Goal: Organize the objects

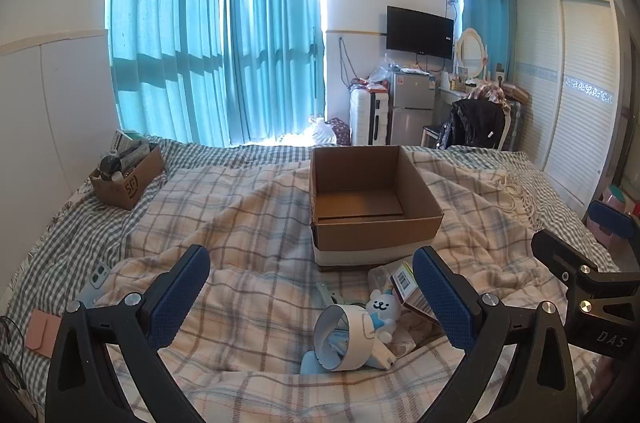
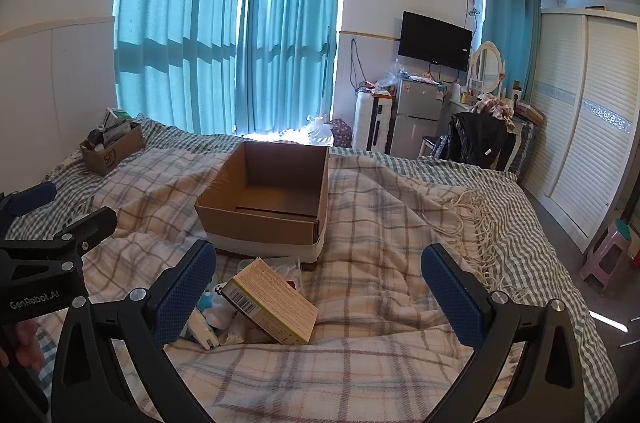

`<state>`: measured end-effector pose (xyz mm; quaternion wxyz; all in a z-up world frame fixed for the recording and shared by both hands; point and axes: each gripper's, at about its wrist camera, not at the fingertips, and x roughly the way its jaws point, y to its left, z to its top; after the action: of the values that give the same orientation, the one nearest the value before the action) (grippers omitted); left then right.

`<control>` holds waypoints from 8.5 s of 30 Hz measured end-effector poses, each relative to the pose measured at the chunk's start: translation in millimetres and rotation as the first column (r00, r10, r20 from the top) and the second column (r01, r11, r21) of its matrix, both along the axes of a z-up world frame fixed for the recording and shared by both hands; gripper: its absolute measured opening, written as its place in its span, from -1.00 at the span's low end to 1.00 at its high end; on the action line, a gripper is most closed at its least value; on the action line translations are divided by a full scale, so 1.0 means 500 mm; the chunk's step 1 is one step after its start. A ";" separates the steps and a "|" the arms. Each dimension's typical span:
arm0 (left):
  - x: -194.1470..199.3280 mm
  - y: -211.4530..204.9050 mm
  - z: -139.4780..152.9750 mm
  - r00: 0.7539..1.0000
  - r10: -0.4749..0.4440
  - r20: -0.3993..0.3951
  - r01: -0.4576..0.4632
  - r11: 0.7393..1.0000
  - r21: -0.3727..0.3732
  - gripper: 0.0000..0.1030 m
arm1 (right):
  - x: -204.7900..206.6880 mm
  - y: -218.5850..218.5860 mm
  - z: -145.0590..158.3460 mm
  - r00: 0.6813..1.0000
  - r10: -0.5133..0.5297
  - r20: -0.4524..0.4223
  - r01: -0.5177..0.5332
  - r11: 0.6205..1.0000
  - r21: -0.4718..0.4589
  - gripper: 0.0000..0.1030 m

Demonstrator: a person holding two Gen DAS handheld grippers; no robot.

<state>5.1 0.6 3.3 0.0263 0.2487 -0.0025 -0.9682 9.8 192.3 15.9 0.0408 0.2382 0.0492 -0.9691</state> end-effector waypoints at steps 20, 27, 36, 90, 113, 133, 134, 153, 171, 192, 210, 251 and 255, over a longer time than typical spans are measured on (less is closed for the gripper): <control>-0.002 -0.005 0.006 1.000 0.021 0.020 -0.021 1.000 0.015 1.00 | 0.019 -0.020 0.017 0.999 0.032 -0.036 -0.031 0.999 0.043 0.99; -0.010 -0.010 -0.004 0.999 0.026 0.031 -0.027 1.000 0.014 1.00 | 0.011 -0.028 0.012 0.999 0.051 -0.018 -0.049 0.997 0.056 0.99; -0.044 -0.029 -0.040 0.995 0.027 0.091 -0.030 0.999 0.034 1.00 | -0.022 -0.030 -0.011 0.997 0.059 0.040 -0.062 0.996 0.071 0.87; -0.096 -0.022 -0.102 0.950 -0.145 0.277 0.117 0.986 0.117 -0.43 | -0.123 -0.039 -0.077 0.968 0.103 0.229 -0.116 0.992 0.041 -0.42; -0.392 0.016 0.064 0.970 -0.194 0.148 0.180 0.978 0.102 -0.43 | -0.335 -0.064 0.146 0.989 0.145 0.036 -0.148 0.987 0.066 -0.42; -0.621 0.050 -0.135 0.937 -0.220 0.270 0.207 0.975 0.077 -0.43 | -0.618 -0.064 -0.059 0.969 0.138 0.206 -0.140 0.990 -0.004 -0.43; -0.622 0.051 -0.139 0.936 -0.221 0.274 0.207 0.975 0.080 -0.43 | -0.619 -0.061 -0.065 0.968 0.140 0.210 -0.142 0.990 -0.009 -0.43; -0.465 0.052 0.068 0.973 -0.181 0.142 0.176 0.983 0.049 0.85 | -0.465 -0.021 0.150 0.990 0.127 0.069 -0.123 0.991 -0.057 0.12; -0.168 -0.025 0.189 0.994 -0.107 0.023 0.105 0.991 0.088 1.00 | -0.107 0.006 0.278 0.993 0.114 -0.030 -0.114 0.994 0.000 0.89; -0.144 0.041 -0.261 0.925 -0.091 0.369 0.088 0.996 0.024 1.00 | -0.164 0.034 -0.186 0.948 0.026 0.318 -0.038 0.999 0.030 0.89; -0.192 0.020 -0.324 0.840 -0.313 0.444 0.173 0.929 0.327 0.03 | -0.182 0.024 -0.205 0.931 0.016 0.365 -0.031 0.999 0.037 0.89; -0.188 0.014 -0.319 0.789 -0.339 0.513 0.187 0.927 0.325 0.48 | -0.224 -0.062 -0.257 0.860 0.127 0.494 -0.155 0.988 0.015 -0.95; -0.211 0.043 -0.347 0.766 -0.322 0.557 0.158 0.934 0.321 0.49 | -0.229 -0.051 -0.250 0.870 0.123 0.477 -0.134 0.991 -0.011 -0.95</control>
<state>-100.4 22.1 -170.3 -0.1332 0.5415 0.0819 -0.8260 -104.9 166.7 -109.1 0.1134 0.4659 0.0642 -0.8752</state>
